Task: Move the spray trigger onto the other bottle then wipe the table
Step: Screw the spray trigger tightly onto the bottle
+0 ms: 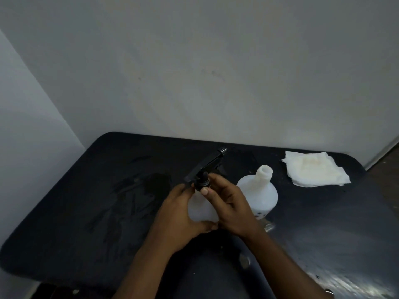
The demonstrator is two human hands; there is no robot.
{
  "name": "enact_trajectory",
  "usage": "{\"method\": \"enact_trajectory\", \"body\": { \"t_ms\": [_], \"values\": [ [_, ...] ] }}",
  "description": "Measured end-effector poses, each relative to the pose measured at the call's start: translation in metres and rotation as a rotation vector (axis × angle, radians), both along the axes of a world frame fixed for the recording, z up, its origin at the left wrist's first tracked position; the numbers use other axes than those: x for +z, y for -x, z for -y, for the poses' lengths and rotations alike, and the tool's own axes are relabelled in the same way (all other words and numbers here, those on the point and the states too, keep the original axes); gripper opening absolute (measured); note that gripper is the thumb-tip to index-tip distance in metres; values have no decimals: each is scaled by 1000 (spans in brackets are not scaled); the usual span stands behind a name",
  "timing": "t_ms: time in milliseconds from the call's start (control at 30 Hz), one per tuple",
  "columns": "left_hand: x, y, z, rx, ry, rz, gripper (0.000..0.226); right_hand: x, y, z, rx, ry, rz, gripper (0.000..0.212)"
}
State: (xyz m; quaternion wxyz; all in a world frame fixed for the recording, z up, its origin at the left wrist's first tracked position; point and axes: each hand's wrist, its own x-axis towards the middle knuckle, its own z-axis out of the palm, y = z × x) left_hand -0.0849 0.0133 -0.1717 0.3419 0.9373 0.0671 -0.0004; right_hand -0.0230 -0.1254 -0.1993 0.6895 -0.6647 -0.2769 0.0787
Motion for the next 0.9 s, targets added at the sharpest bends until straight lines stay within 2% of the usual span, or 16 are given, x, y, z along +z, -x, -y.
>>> {"method": "enact_trajectory", "body": {
  "t_ms": [67, 100, 133, 200, 233, 267, 367, 533, 700, 900],
  "values": [
    [28, 1, -28, -79, -150, -129, 67, -2, 0, 1, -11, 16, -3, 26],
    [44, 4, -43, -73, -167, -131, 56, -2, 1, 1, -17, 24, -5, 27],
    [61, 7, -53, -24, -127, -57, 41, -3, 0, 1, -23, 30, -6, 27],
    [91, 13, -50, 151, 92, 267, 16, -5, 0, 1, -34, 31, -1, 28],
    [99, 10, -39, 187, 151, 385, 15, -5, 0, 1, -34, 25, -1, 28],
    [103, 6, -26, 183, 157, 430, 23, -6, -1, 1, -32, 15, -5, 28],
    [97, -7, 5, 126, 77, 382, 37, -5, -1, -1, -43, 6, 0, 32],
    [82, -18, 4, 131, 16, 405, 25, -6, 0, -2, -90, 31, 7, 39],
    [82, -19, 6, 121, -19, 422, 23, -8, 4, -4, -100, -55, -9, 30],
    [81, -17, 8, 140, 17, 439, 24, -6, 7, -6, -23, -119, -104, 35]
  ]
}}
